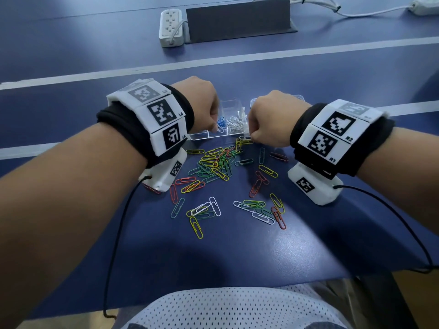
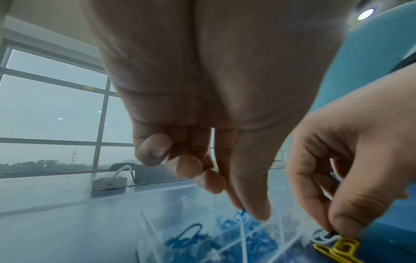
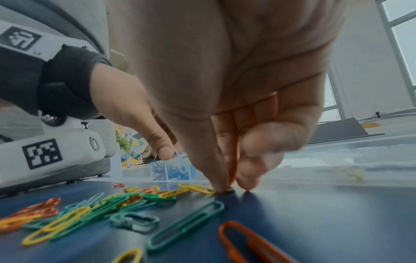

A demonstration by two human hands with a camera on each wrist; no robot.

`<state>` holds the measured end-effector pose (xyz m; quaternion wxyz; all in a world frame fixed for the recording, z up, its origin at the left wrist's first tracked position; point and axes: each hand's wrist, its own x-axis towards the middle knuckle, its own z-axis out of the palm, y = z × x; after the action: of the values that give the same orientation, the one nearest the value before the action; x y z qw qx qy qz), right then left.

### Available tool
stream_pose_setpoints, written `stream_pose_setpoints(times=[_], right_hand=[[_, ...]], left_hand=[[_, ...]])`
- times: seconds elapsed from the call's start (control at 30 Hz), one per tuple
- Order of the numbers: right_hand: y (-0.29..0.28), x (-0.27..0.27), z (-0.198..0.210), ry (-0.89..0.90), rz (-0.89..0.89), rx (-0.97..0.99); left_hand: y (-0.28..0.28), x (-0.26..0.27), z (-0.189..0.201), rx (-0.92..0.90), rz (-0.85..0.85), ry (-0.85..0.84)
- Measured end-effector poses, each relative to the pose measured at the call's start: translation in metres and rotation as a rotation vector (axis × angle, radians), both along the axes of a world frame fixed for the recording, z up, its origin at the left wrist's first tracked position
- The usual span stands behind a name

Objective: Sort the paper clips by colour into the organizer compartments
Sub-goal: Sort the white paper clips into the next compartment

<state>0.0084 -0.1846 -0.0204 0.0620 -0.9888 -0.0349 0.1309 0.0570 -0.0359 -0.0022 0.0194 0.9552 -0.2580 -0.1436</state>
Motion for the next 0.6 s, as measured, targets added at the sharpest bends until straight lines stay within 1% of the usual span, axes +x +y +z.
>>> stream_pose_setpoints(times=[0.23, 0.43, 0.53, 0.6], right_hand=[[-0.002, -0.004, 0.000, 0.003, 0.093, -0.014], [0.000, -0.009, 0.002, -0.012, 0.169, -0.013], [0.003, -0.014, 0.004, 0.008, 0.186, -0.065], [0.003, -0.016, 0.005, 0.004, 0.185, -0.063]], left_hand=[[-0.001, 0.002, 0.001, -0.014, 0.004, -0.049], [-0.003, -0.002, 0.003, 0.041, -0.044, -0.098], [-0.002, -0.003, 0.005, 0.016, -0.052, -0.118], [0.000, -0.005, 0.008, -0.007, -0.054, -0.142]])
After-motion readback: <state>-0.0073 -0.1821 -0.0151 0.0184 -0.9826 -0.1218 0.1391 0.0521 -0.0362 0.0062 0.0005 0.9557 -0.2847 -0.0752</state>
